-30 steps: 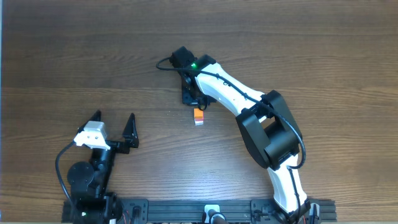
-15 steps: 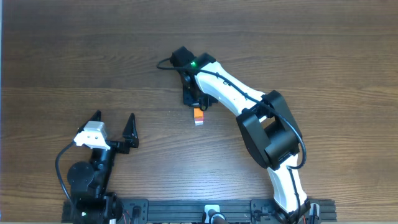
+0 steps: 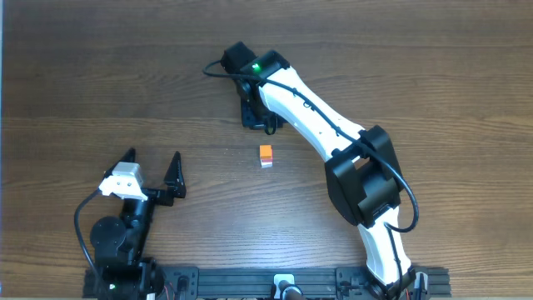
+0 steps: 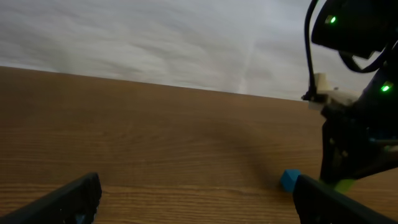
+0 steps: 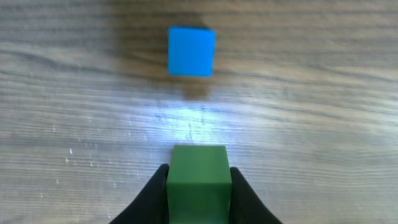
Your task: Stack Cubes
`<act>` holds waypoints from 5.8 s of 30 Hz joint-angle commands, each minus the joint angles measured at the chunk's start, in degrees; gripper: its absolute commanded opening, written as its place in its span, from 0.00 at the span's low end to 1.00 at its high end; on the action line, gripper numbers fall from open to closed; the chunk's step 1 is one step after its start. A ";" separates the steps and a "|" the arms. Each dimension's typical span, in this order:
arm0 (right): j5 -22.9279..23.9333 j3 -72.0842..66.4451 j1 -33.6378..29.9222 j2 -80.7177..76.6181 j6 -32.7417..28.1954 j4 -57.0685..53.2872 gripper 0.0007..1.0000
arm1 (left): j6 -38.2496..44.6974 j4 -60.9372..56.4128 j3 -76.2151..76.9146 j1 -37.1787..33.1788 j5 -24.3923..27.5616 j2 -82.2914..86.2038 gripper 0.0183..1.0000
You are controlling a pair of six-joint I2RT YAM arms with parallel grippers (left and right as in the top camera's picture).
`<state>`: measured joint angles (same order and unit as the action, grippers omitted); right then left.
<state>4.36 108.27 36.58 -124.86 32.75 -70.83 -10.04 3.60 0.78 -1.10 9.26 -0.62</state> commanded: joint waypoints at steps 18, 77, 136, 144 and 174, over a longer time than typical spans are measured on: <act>1.68 0.04 6.82 9.20 2.25 -9.18 0.01 | 0.81 -0.17 -0.44 0.24 0.31 0.28 1.00; -1.75 -15.30 5.18 14.01 6.03 4.22 0.01 | 0.83 -0.17 -0.44 0.24 0.31 0.28 1.00; 0.24 -11.54 3.39 13.97 3.32 5.51 0.99 | 0.83 -0.17 -0.44 0.24 0.31 0.28 1.00; 0.17 -0.39 -0.04 9.14 -1.49 1.95 0.99 | 0.83 -0.17 -0.44 0.24 0.31 0.28 1.00; -4.98 10.05 -4.17 -11.28 -6.69 2.51 0.99 | 0.83 -0.17 -0.44 0.24 0.31 0.28 1.00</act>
<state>-0.10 117.16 32.75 -134.34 26.81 -68.69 -10.04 3.62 0.78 -1.10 9.26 -0.62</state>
